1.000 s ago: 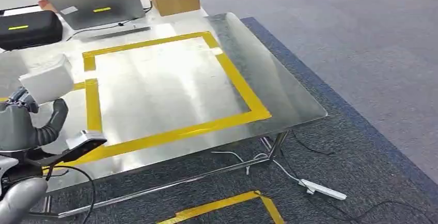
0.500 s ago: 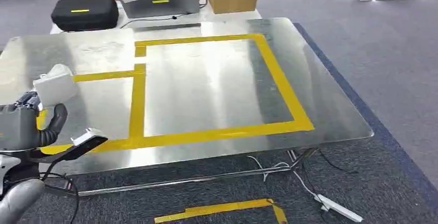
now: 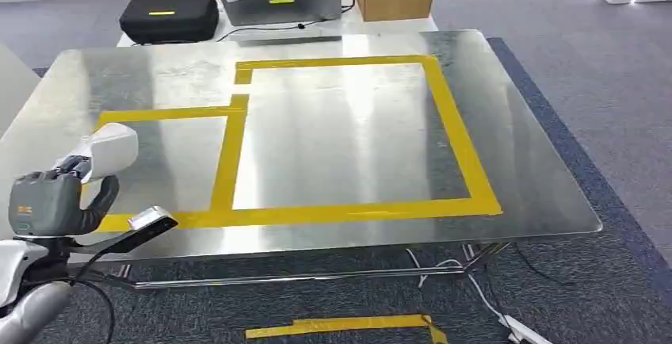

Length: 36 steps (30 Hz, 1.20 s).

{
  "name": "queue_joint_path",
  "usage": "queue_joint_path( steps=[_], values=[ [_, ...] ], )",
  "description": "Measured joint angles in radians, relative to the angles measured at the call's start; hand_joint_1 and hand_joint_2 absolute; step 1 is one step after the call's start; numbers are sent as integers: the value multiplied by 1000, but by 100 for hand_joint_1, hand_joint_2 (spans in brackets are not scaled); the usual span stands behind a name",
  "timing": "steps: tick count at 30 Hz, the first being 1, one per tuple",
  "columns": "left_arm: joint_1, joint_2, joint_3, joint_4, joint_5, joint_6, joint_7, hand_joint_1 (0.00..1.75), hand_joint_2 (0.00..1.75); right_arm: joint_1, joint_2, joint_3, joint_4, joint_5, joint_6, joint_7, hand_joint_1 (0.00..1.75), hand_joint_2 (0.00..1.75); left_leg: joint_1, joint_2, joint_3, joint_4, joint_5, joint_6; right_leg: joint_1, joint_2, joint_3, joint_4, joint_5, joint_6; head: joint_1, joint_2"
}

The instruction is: Take the parts from the cabinet and place them on the table.

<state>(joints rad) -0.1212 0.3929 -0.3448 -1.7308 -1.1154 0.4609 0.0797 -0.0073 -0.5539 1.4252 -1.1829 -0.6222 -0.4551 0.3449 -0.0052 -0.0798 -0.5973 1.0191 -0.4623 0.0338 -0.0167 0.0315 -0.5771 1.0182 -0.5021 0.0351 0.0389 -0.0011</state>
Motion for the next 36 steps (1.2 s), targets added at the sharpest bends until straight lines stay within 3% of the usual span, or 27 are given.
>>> queue_joint_path(
  steps=[4,7,9,20,31,32,35,36],
  values=[
    [1,18,-37,39,-42,-54,-3,175,175,-7,0,3,0,-8,26,-2,0,0,0,1,2,-3,0,-3,2,0,1,1,-2,-7,0,0],
    [13,29,-76,81,-63,-63,-4,175,175,-12,0,5,1,-9,44,-5,0,0,3,1,3,-4,-1,-21,4,0,1,1,-3,-10,0,0],
    [22,35,-96,102,-68,-64,-4,175,175,-13,0,5,2,-9,48,-5,0,0,3,1,2,-4,-1,-25,4,0,1,1,-3,-10,1,0],
    [28,55,-185,178,-136,-115,3,175,175,-21,0,9,7,8,73,-4,0,0,-1,1,1,-2,-2,-24,0,0,4,0,-3,-9,1,0],
    [40,83,-244,179,-130,-84,-14,175,175,-21,0,9,10,19,82,-5,0,0,-1,1,2,-1,-2,-24,-2,0,4,0,-3,-9,0,0],
    [40,84,-247,176,-124,-78,-21,0,175,-21,0,9,11,21,83,-5,0,0,-1,1,2,-1,-2,-24,-2,0,4,0,-3,-9,0,0],
    [24,72,-257,168,-108,-63,-33,0,175,-27,10,8,27,27,108,-3,0,0,-1,1,2,-1,-2,-24,-2,-1,4,0,-3,-9,1,0],
    [16,64,-261,166,-95,-59,-39,0,0,-30,18,4,39,29,116,-3,0,0,-1,1,2,-1,-2,-24,-2,-1,5,0,-3,-9,1,0]
  ],
)
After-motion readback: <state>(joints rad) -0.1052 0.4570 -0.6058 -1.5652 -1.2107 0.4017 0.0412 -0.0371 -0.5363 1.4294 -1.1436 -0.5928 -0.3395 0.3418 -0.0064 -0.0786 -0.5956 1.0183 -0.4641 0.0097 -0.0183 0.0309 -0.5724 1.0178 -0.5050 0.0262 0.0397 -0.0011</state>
